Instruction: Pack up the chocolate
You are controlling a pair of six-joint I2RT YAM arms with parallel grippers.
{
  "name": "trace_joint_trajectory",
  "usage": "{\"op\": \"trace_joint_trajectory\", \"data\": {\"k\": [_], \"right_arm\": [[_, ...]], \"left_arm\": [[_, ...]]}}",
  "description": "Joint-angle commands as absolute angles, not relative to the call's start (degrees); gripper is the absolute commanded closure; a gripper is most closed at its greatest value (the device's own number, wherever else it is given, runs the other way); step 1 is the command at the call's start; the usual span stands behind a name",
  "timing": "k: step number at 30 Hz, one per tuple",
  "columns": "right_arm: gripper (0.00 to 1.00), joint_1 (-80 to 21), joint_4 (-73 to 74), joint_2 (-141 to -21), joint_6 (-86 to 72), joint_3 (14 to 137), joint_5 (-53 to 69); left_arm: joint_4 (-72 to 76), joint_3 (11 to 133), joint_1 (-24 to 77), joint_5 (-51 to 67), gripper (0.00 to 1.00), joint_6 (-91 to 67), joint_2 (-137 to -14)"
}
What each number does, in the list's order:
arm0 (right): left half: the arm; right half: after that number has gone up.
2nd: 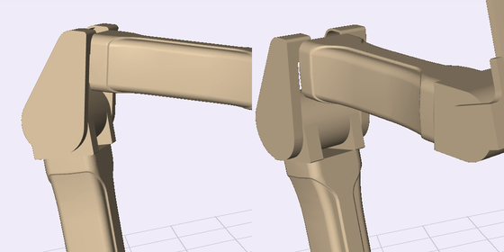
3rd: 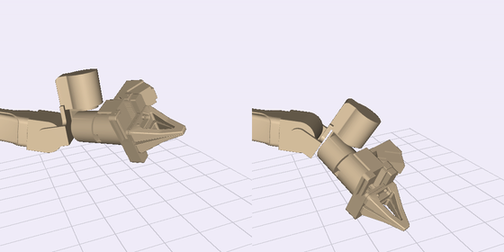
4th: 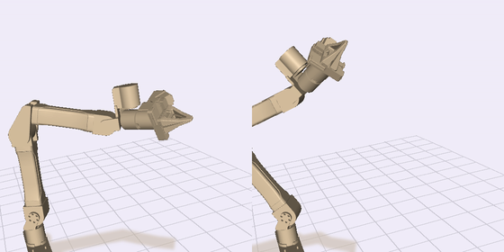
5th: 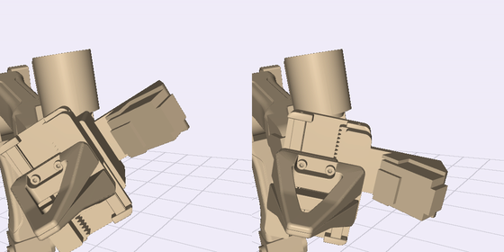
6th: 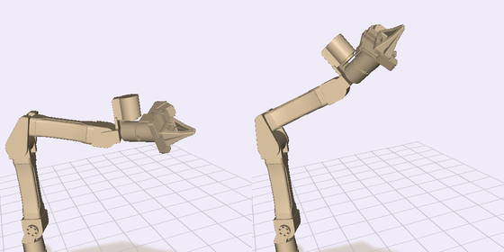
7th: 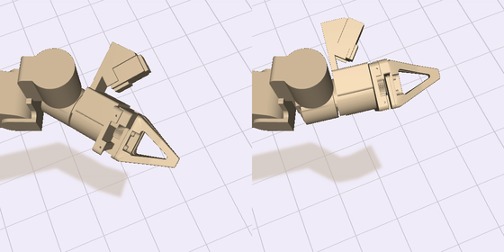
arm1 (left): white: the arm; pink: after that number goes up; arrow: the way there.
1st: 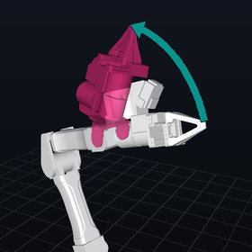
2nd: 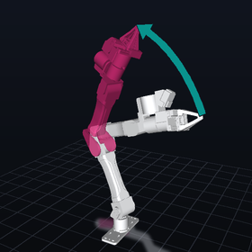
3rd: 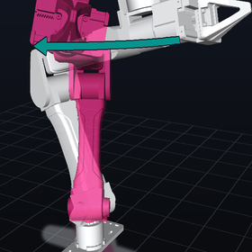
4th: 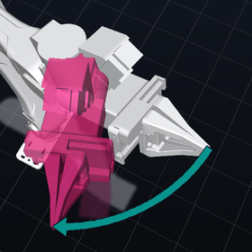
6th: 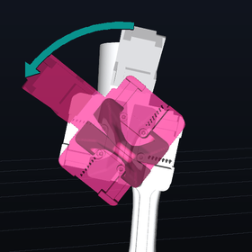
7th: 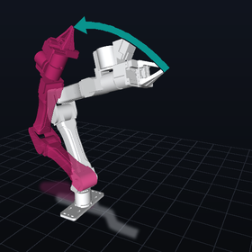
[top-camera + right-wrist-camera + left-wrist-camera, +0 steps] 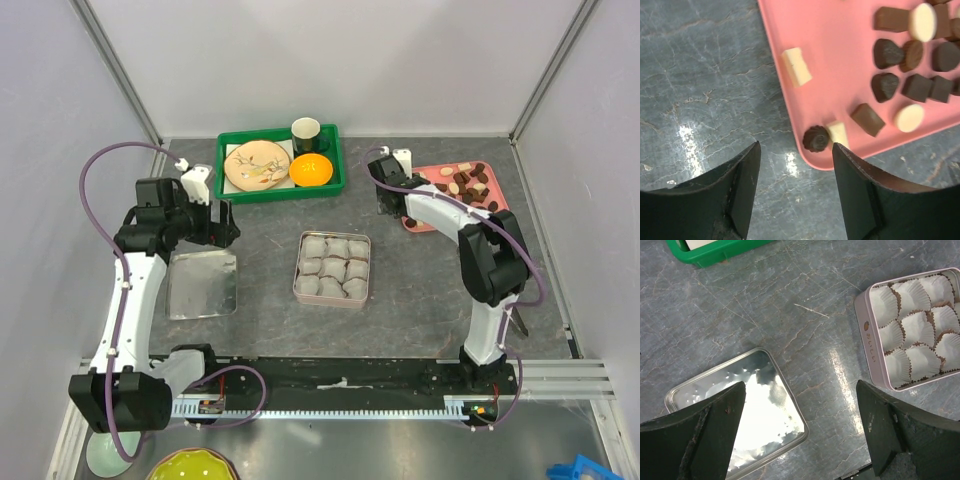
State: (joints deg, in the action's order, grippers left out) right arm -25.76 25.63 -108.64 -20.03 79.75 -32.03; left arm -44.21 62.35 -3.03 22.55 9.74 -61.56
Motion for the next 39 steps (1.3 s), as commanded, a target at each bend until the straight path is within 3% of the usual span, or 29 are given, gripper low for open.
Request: {"op": "trace_joint_trajectory", "data": {"k": [1, 28, 39], "right_arm": [[0.34, -25.9, 24.0, -111.9, -18.9, 83.2, -30.3], [0.43, -24.1, 23.7, -122.0, -18.7, 89.1, -28.4], [0.59, -23.7, 23.2, -121.6, -20.8, 86.5, -25.0]], "left_arm": [[-41.4, 62.1, -3.3, 21.5, 0.01, 12.0, -62.3], [-39.1, 59.1, -3.3, 20.0, 0.01, 12.6, -62.1], [-36.0, 56.9, -3.3, 22.5, 0.01, 12.1, -63.2]]}}
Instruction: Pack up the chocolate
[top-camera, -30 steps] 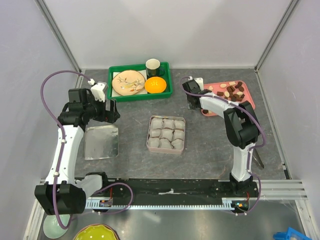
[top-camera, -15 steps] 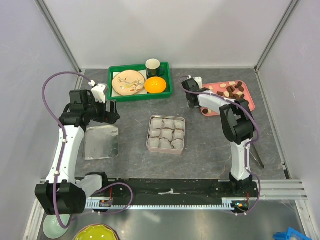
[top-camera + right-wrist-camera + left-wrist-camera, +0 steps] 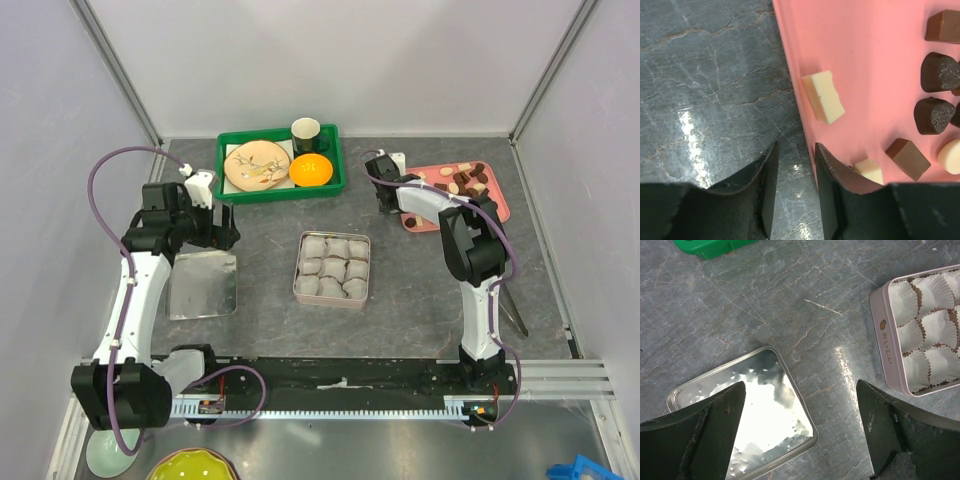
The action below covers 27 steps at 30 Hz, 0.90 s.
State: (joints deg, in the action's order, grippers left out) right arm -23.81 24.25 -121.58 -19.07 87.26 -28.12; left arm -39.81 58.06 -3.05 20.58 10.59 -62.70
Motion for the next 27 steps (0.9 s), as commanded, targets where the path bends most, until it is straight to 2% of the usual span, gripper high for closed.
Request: {"op": "trace_joint_trajectory", "data": {"k": [1, 10, 18, 27], "right_arm": [[0.59, -23.8, 23.0, -121.4, -21.1, 85.4, -24.4], [0.7, -26.4, 21.6, -119.9, -22.1, 81.4, -22.0], [0.73, -32.2, 21.5, -118.3, -23.6, 79.6, -20.8], [0.76, -35.2, 21.4, -114.4, -27.2, 76.5, -18.8]], "left_arm": [[-34.6, 56.7, -3.2, 22.8, 0.01, 12.0, -63.6], [-27.6, 57.8, -1.2, 22.9, 0.01, 12.6, -72.5], [-21.1, 60.9, 12.8, 10.6, 0.01, 14.9, -84.7], [-14.6, 67.1, 17.0, 7.3, 0.01, 14.2, -93.3]]}}
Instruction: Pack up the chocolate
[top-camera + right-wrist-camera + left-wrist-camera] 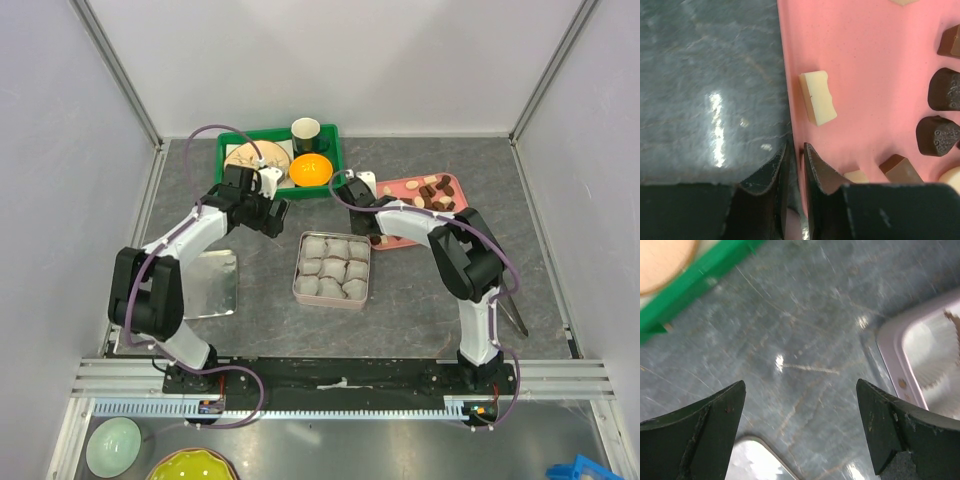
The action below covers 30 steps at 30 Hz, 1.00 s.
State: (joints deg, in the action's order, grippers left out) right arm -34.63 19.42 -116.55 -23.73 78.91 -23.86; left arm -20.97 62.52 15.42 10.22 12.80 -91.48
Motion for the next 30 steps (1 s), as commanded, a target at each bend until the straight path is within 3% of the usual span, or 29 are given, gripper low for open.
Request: {"op": "trace_joint_trajectory", "data": {"k": [1, 16, 30], "right_arm": [[0.76, -35.2, 21.4, -114.0, -27.4, 76.1, -18.9], [0.76, -35.2, 20.0, -113.6, -28.3, 74.1, -17.1], [0.79, -37.0, 18.2, -111.2, -30.2, 68.5, -14.1]], "left_arm": [[-13.8, 67.5, 17.5, 6.6, 0.01, 14.0, -94.6], [-10.3, 71.2, 27.2, 1.6, 0.01, 12.8, -104.8], [-10.7, 59.8, 32.3, 3.1, 0.02, 14.0, -98.4]]}}
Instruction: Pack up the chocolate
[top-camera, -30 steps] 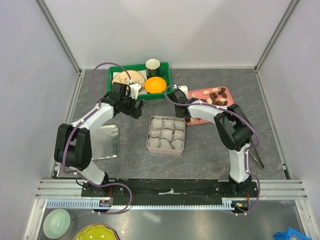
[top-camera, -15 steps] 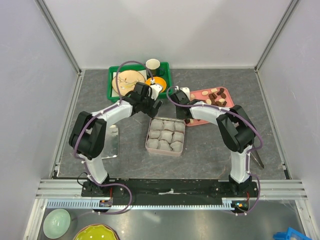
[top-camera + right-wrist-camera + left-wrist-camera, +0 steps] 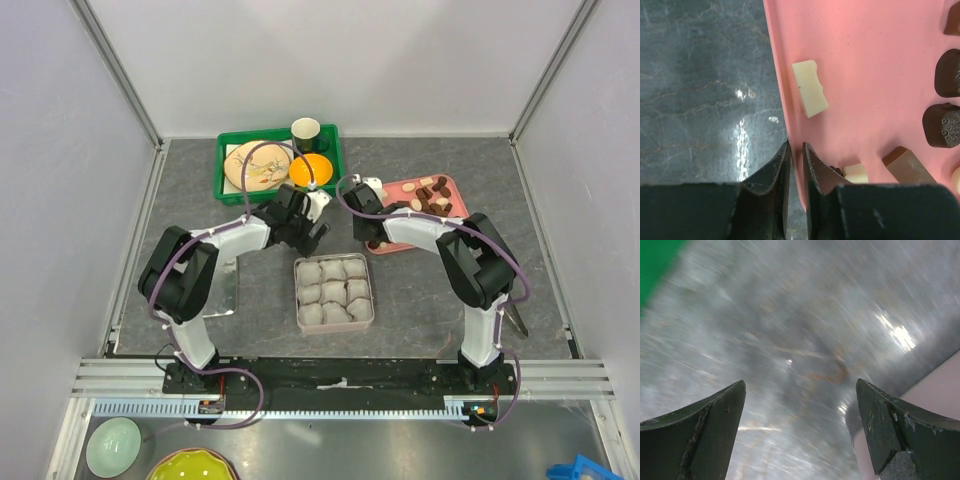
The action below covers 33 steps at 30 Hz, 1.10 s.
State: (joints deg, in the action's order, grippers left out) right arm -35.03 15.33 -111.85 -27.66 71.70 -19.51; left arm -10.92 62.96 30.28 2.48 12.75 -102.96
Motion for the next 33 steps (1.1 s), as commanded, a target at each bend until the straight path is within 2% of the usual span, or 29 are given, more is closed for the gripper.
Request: {"op": "trace_joint_trajectory", "data": {"k": [1, 7, 12, 17, 25, 33], "right_arm": [[0.79, -37.2, 18.2, -110.7, -30.4, 67.9, -13.8], [0.8, -39.9, 17.6, -110.4, -32.1, 67.1, -13.3], [0.8, -41.8, 17.6, -112.6, -32.4, 70.0, -13.3], [0.8, -42.3, 18.5, -115.7, -32.3, 75.2, -13.2], [0.8, -43.9, 18.7, -118.8, -32.6, 80.1, -11.6], [0.81, -47.4, 18.6, -121.5, -35.1, 84.7, -12.2]], "left_arm": [[-10.8, 59.2, 32.6, 3.2, 0.02, 13.7, -97.8], [-12.1, 57.5, 33.0, 3.4, 0.02, 13.4, -94.5], [-13.9, 60.8, 31.7, -1.5, 0.01, 13.9, -90.8], [-21.6, 65.7, 22.4, 3.2, 0.01, 13.3, -85.2], [-25.9, 51.4, 20.4, 5.6, 0.01, 18.2, -74.6], [-27.1, 46.8, 21.4, 6.9, 0.01, 17.9, -72.0]]}}
